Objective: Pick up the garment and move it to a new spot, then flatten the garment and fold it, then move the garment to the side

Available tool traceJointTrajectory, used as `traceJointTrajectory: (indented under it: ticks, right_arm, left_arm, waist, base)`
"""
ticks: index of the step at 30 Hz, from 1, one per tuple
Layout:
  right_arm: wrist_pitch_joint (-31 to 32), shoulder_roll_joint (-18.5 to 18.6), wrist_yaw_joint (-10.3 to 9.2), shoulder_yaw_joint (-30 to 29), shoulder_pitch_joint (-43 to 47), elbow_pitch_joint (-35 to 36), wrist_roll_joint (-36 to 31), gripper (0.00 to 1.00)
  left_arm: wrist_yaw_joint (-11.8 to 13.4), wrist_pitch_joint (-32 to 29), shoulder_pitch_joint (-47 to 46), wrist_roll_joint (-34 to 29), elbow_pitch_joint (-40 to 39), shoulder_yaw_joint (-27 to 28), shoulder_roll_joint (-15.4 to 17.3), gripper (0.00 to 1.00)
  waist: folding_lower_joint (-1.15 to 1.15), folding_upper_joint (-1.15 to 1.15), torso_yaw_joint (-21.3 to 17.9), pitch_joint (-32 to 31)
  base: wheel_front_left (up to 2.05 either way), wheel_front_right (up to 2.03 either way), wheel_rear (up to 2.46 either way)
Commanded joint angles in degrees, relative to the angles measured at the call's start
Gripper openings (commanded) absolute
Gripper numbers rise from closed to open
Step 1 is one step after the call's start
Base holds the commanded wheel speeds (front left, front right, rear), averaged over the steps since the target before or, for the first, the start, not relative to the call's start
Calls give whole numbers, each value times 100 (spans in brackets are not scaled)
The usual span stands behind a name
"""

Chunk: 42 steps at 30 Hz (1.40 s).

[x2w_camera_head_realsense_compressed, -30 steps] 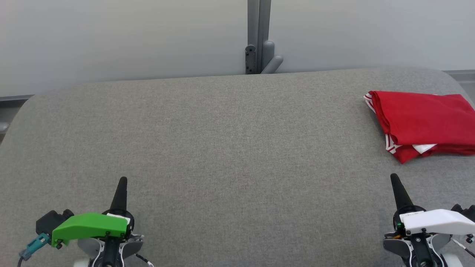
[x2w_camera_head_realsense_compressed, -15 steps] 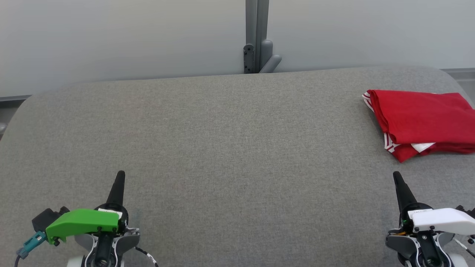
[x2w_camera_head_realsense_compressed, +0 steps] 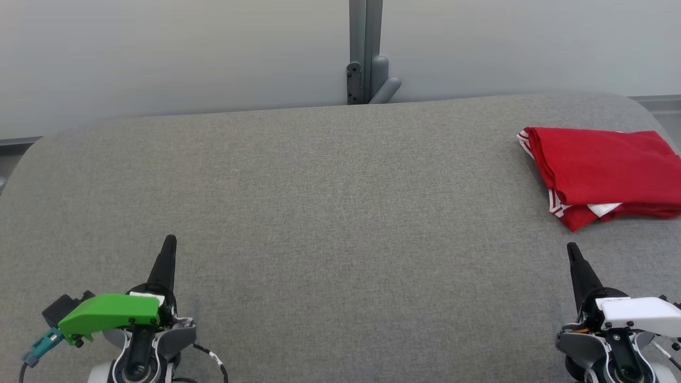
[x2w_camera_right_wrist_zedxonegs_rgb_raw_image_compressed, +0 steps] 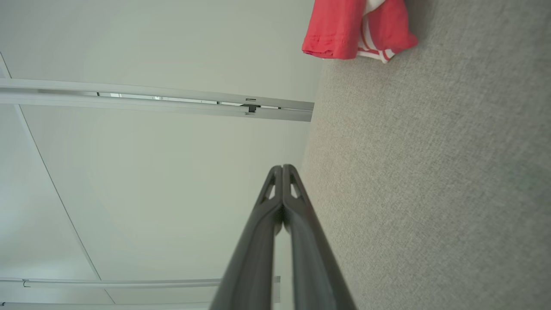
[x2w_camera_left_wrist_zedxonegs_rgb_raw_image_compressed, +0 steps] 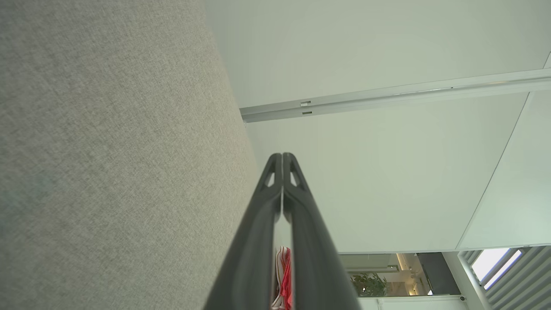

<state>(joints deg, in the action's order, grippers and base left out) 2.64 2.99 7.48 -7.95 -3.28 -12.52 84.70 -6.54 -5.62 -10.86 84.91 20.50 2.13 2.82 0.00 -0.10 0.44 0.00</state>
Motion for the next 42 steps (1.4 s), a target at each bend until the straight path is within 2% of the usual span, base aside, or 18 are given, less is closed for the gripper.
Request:
traceJointTrajectory:
  ticks: [1, 20, 42]
  right_arm:
    - [37, 26, 3, -27, -96, 48, 109, 0]
    - [228, 26, 2, -149, -126, 59, 822, 0]
    - [228, 15, 2, -156, -125, 56, 797, 0]
  left_arm:
    - [-32, -36, -110, 87, -30, 40, 11, 0]
    - [-117, -244, -217, 774, -23, 151, 11, 0]
    - [-114, -235, -204, 753, -24, 148, 11, 0]
  waist:
    - [0, 8, -2, 1]
    - [0, 10, -46, 23]
    - [0, 10, -47, 24]
  base:
    - [0, 0, 0]
    - [0, 0, 0]
    - [0, 0, 0]
